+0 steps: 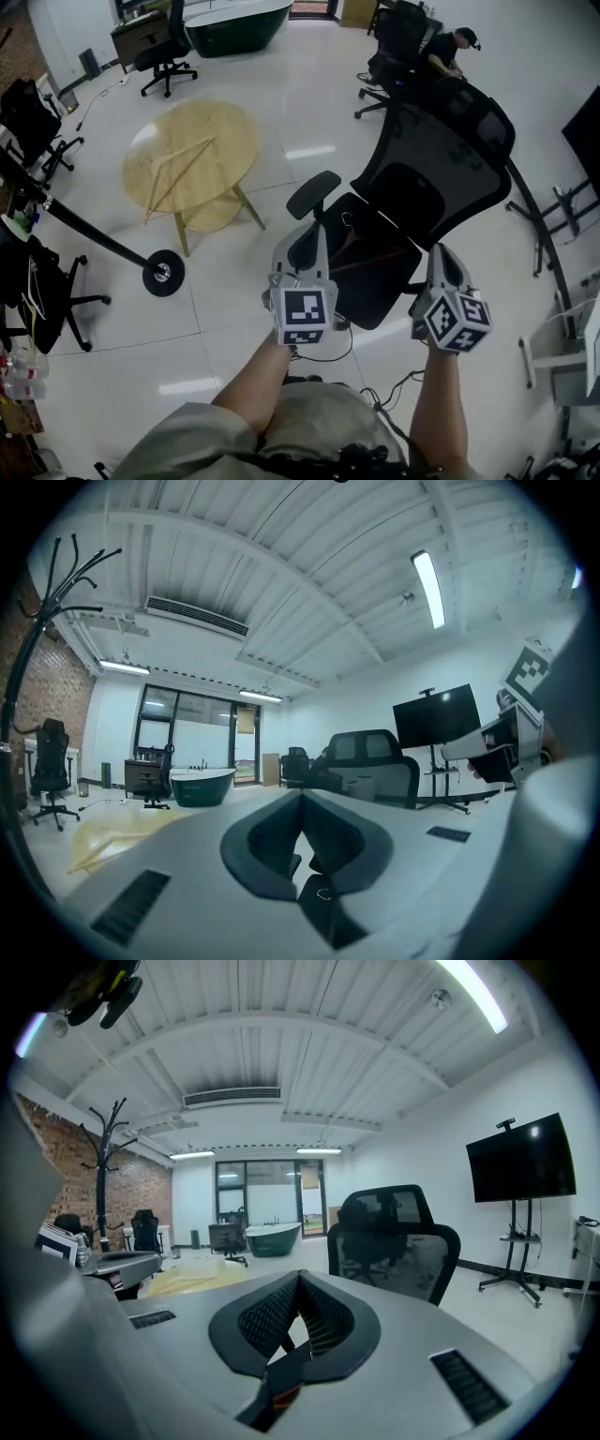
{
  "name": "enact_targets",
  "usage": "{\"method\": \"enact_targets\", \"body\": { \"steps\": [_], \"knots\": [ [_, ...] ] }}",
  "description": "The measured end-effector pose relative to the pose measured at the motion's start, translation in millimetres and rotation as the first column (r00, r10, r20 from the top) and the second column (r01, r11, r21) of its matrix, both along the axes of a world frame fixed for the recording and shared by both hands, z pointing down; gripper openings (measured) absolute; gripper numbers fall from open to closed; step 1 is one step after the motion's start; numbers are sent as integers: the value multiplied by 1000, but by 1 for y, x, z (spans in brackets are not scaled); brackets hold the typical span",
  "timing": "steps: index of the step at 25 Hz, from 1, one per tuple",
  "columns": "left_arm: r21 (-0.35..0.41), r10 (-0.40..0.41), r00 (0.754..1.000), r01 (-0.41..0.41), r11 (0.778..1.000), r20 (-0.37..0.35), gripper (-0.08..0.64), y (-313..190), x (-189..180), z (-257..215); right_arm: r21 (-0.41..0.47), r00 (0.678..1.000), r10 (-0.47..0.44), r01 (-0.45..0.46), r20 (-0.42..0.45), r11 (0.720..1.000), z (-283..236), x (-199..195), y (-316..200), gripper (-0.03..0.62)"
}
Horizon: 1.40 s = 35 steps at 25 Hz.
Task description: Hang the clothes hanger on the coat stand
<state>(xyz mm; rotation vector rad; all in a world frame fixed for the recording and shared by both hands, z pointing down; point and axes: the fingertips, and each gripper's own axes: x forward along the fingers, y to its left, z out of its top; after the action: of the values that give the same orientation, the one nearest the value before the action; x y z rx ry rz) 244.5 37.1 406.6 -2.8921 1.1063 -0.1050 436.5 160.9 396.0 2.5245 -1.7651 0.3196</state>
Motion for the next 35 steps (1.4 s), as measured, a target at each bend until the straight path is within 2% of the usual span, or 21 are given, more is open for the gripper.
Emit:
{"method": "enact_targets", "body": {
  "steps": [6, 10, 17, 21, 24, 27, 30, 34, 35],
  "knots": [
    [-26, 16, 1000, -16, 1000, 25, 17, -34, 17, 21, 0, 1000, -19, 19, 21, 1000, 20, 9, -42, 0],
    [-31, 29, 998, -28, 999, 49, 20, -45, 44, 27, 21, 998, -53, 52, 29, 998, 27, 33, -68, 0],
    [-16, -29, 995, 31, 999, 93, 21, -61, 122, 30, 44, 984, -170, 168, 45, 985, 31, 107, -111, 14],
    [-46, -52, 992, 58, 997, 112, 21, -66, 173, 44, 13, 974, -227, 227, 0, 974, 43, 151, -126, 18],
    [-58, -64, 988, 73, 996, 141, 21, -62, 198, 58, -8, 966, -260, 260, 8, 966, 59, 173, -130, 37],
    [-50, -81, 982, 91, 995, 170, 23, -65, 209, 63, -6, 960, -277, 278, 30, 961, 65, 183, -139, 61],
    [-51, -78, 982, 88, 995, 170, 52, -74, 209, 65, -20, 960, -279, 279, 11, 960, 67, 182, -152, 61],
    [-74, -36, 987, 48, 996, 159, 54, -92, 212, 77, -90, 959, -282, 278, -33, 956, 84, 174, -172, 66],
    [-82, -28, 986, 42, 996, 165, 54, -97, 212, 84, -119, 957, -285, 278, -47, 953, 90, 170, -177, 86]
  ]
}}
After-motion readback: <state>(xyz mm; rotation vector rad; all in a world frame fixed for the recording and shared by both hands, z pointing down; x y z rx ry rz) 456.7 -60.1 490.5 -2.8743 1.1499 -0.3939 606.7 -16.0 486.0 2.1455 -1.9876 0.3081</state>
